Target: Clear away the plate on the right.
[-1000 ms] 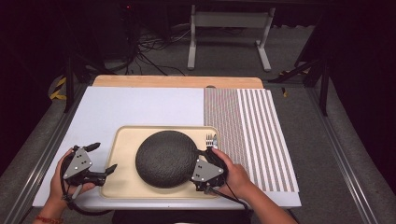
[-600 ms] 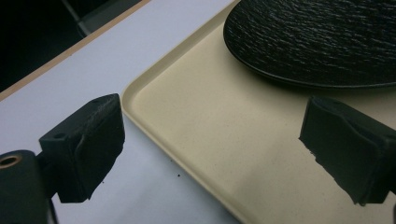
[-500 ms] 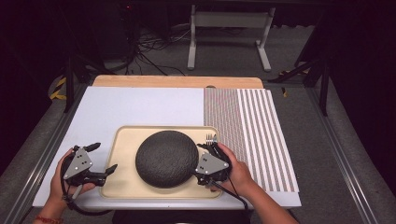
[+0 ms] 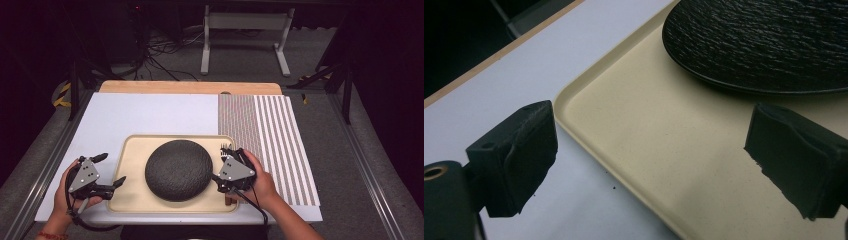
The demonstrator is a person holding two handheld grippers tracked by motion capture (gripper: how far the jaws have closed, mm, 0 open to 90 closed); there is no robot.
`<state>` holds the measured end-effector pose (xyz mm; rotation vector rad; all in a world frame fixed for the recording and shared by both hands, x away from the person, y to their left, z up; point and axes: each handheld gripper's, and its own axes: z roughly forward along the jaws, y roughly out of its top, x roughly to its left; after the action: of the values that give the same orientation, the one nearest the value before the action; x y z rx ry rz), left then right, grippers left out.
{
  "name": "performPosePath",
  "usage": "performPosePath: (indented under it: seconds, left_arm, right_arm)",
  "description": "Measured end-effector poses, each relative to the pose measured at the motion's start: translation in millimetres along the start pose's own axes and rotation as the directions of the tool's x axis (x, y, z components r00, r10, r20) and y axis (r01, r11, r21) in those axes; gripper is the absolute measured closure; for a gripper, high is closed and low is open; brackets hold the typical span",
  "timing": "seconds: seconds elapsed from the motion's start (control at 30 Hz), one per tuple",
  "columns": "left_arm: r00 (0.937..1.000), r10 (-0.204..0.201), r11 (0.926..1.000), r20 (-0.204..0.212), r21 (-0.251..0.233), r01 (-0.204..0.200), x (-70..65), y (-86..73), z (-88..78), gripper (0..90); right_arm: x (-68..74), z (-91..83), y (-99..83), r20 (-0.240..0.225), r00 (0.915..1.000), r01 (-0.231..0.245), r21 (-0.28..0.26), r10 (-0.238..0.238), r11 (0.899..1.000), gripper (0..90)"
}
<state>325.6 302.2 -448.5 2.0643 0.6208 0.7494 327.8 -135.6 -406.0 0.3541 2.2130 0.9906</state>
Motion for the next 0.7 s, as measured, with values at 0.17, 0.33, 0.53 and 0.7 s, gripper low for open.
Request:
performPosePath:
  seconds: [0.17, 0.33, 0.53, 0.7]
  left_arm:
    - [1.0, 0.001, 1.0, 0.001, -0.001, -0.001, -0.2, 0.3, 0.1, 7.6]
    - [1.0, -0.003, 1.0, 0.0, 0.0, 0.003, -0.5, 0.0, 0.2, 7.6]
    - [1.0, 0.001, 1.0, 0.0, 0.0, -0.001, 0.0, 0.2, -0.3, 7.6]
    - [1.0, -0.004, 1.0, 0.003, 0.0, 0.004, -0.1, 0.3, -0.4, 7.6]
  right_arm:
    - [-7.5, -8.3, -7.5, 0.03, 0.9992, -0.026, 0.004, 0.025, 1.0, 21.8]
    - [-11.5, -14.4, -12.3, 0.049, 0.9977, -0.046, 0.007, 0.046, 0.999, 21.6]
    - [-15.1, -21.3, -19.2, 0.068, 0.9955, -0.067, 0.011, 0.066, 0.998, 21.3]
    - [-17.2, -25.9, -26.2, 0.082, 0.9937, -0.078, 0.02, 0.077, 0.997, 20.8]
